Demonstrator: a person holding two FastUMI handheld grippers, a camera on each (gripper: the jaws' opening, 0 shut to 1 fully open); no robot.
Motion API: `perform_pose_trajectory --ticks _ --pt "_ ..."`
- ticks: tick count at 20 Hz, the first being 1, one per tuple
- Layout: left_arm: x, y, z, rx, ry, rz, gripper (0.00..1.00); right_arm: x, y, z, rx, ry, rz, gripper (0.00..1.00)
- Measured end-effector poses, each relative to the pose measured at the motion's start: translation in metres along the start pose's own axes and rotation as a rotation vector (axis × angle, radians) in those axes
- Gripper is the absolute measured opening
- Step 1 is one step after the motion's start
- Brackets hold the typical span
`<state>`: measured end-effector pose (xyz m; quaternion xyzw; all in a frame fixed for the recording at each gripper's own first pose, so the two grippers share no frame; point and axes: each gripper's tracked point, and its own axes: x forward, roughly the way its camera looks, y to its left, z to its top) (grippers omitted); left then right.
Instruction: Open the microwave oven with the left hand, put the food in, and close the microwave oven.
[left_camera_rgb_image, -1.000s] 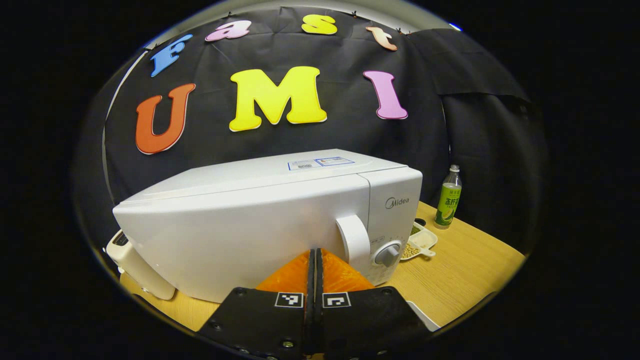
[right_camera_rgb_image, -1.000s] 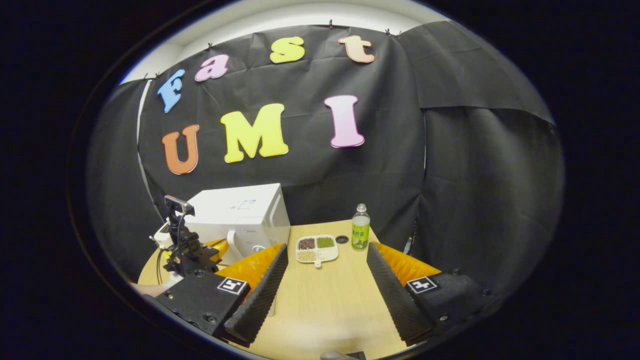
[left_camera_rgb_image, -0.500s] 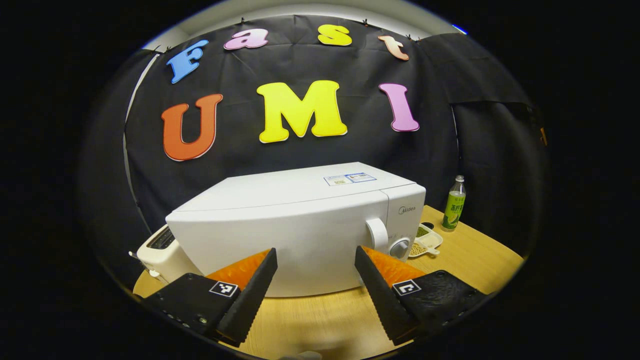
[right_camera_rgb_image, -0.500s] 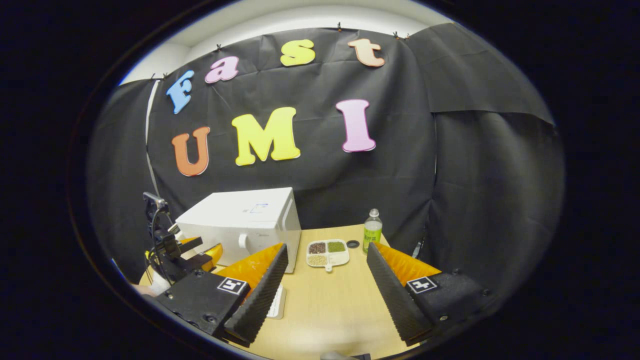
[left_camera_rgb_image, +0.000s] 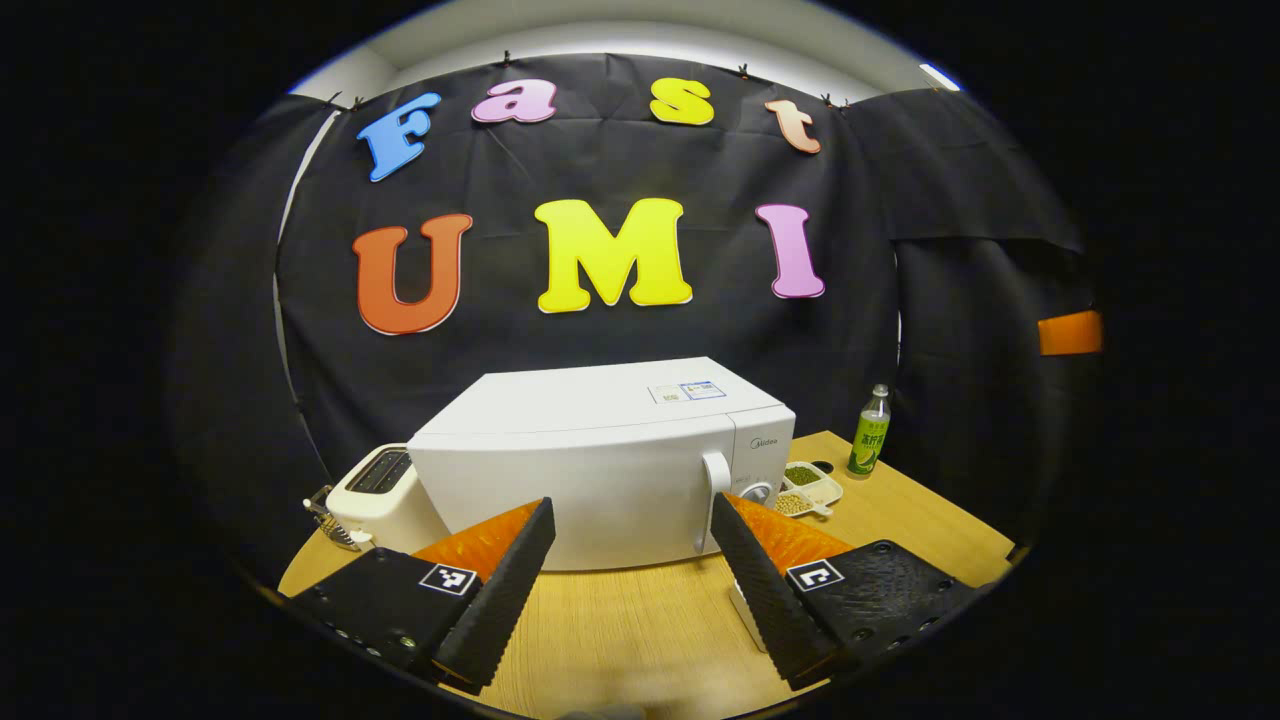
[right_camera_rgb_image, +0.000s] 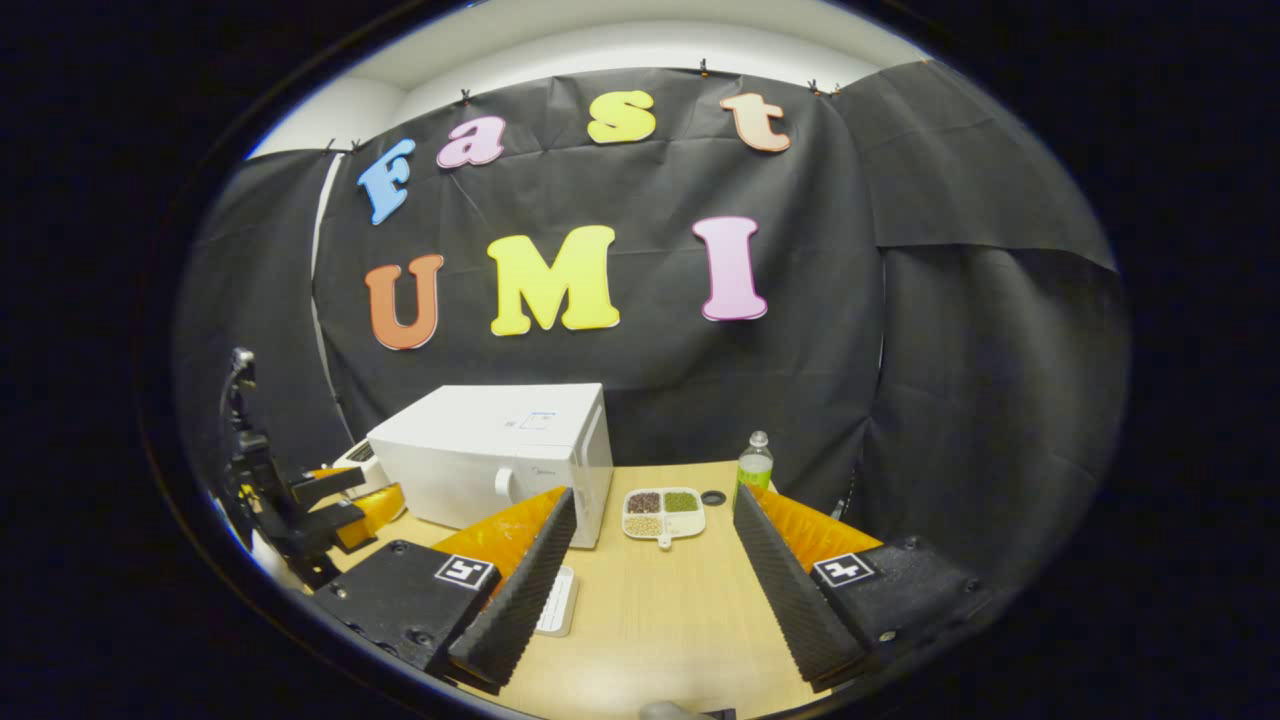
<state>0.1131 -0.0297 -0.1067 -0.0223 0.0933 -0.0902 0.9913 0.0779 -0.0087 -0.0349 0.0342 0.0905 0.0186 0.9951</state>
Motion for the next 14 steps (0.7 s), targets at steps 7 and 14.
perform_pose_trajectory --ticks 7,14 --pt "-0.088 0.052 0.017 -0.051 -0.013 0.142 0.97 -0.013 0.039 0.006 0.003 -0.038 0.056 1.00" --pt "-0.135 0.077 0.049 -0.051 -0.063 0.211 0.96 -0.025 0.064 0.018 -0.029 -0.097 0.063 0.92"
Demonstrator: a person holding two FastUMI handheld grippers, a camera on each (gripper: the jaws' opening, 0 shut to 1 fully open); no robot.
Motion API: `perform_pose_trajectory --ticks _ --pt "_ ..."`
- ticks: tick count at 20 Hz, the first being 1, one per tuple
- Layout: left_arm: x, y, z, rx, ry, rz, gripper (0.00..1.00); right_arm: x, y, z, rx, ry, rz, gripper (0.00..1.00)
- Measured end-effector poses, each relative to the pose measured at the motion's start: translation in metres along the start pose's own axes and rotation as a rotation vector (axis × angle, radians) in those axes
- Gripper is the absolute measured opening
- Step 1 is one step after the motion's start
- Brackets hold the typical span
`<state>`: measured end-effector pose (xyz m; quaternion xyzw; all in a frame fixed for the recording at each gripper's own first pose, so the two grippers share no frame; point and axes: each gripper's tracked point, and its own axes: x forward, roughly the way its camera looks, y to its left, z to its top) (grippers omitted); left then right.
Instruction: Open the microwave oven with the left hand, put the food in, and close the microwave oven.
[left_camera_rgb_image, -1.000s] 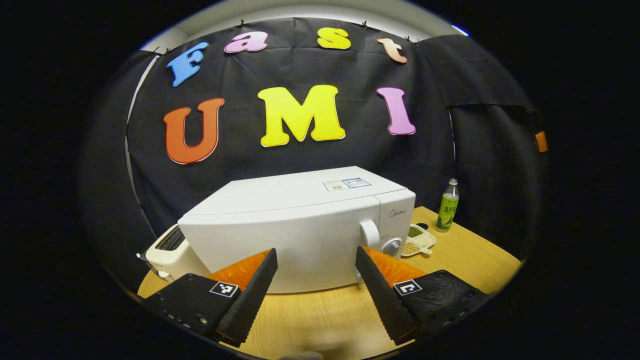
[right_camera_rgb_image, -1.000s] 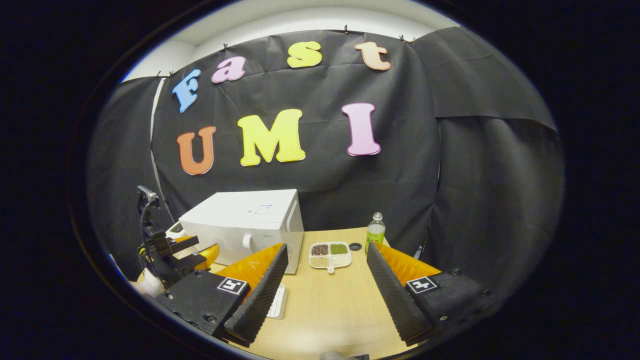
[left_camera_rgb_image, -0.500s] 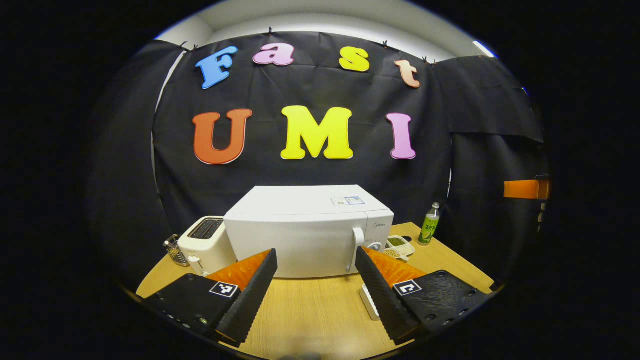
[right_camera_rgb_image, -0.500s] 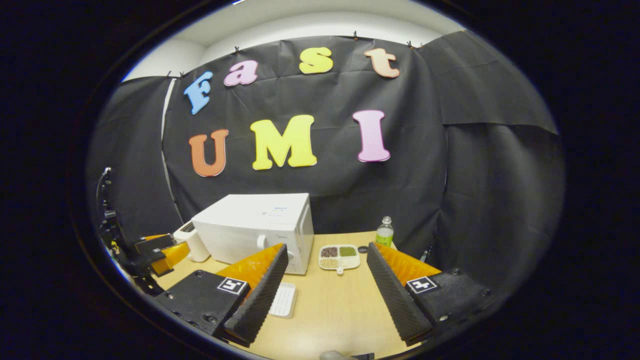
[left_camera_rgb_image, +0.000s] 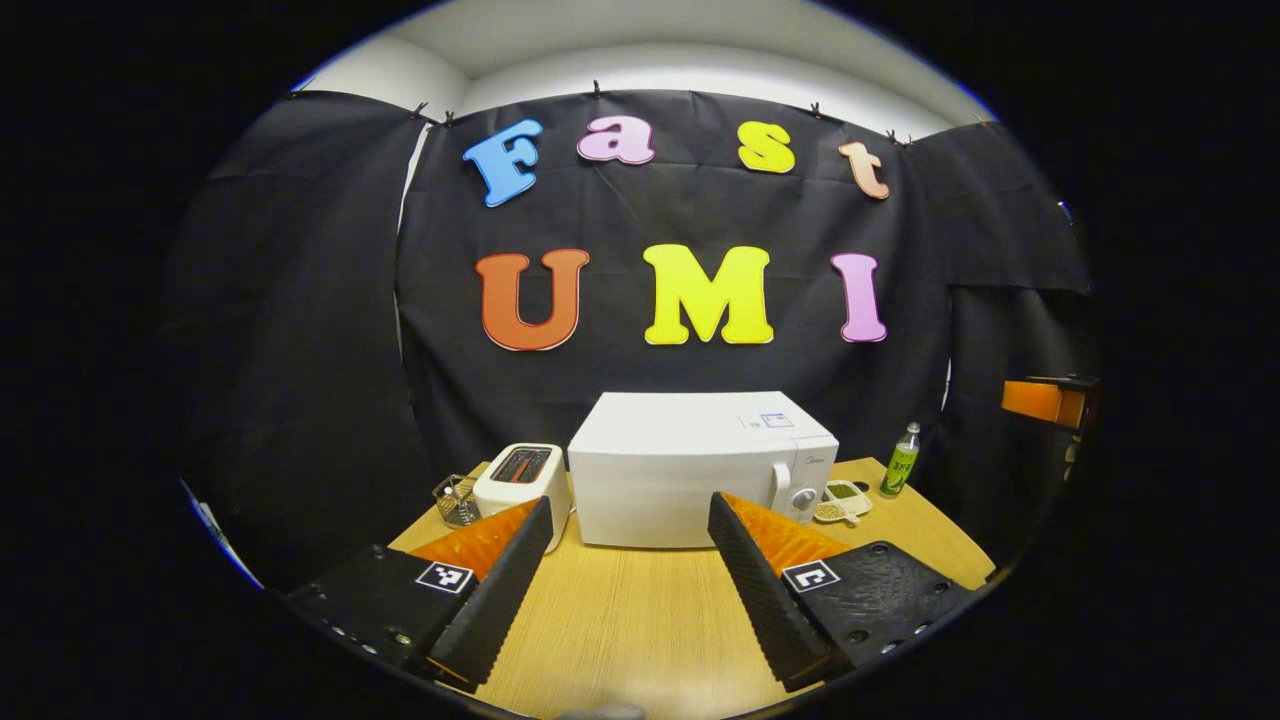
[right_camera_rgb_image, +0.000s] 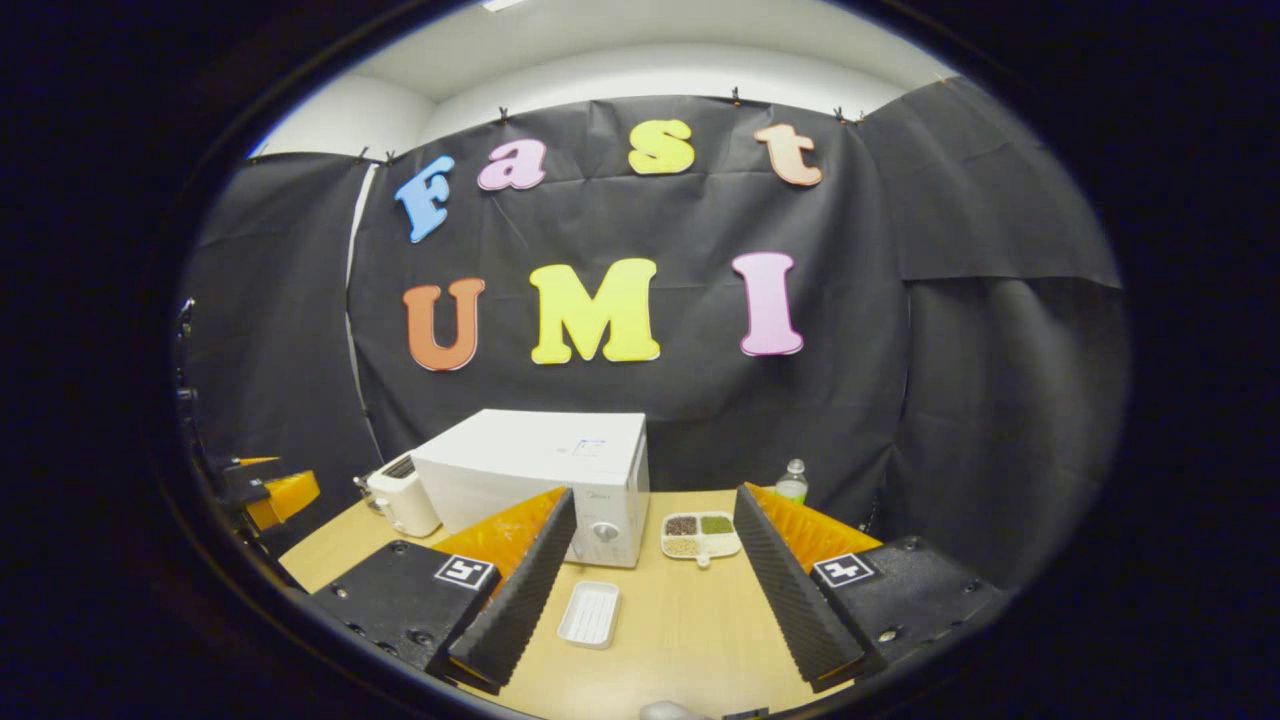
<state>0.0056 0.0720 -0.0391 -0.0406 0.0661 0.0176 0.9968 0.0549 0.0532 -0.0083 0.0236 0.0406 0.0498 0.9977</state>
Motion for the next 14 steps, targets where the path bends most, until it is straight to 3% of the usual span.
perform_pose_trajectory --ticks 1,2,3,9,10,11,14 --pt "-0.002 0.000 0.007 -0.003 -0.008 -0.007 0.96 0.000 0.003 0.000 0.003 -0.001 0.000 0.92" --pt "-0.004 0.002 0.011 0.001 -0.021 -0.007 0.96 -0.001 0.006 0.000 0.008 -0.003 0.004 1.00" --pt "-0.005 0.003 0.015 0.007 -0.028 -0.008 0.96 -0.002 0.008 -0.001 0.011 -0.007 0.003 0.92" --pt "-0.010 0.003 0.029 0.022 -0.065 -0.033 0.96 -0.007 0.012 -0.002 -0.002 -0.012 -0.014 0.92" --pt "-0.012 0.002 0.031 0.018 -0.070 -0.037 0.96 -0.008 0.011 -0.002 -0.002 -0.014 -0.016 1.00" --pt "-0.012 0.002 0.032 0.017 -0.075 -0.042 0.96 -0.008 0.011 -0.002 -0.001 -0.013 -0.019 0.92" --pt "-0.011 -0.002 0.032 0.019 -0.076 -0.054 0.96 -0.012 0.009 -0.001 -0.003 -0.014 -0.030 0.92"
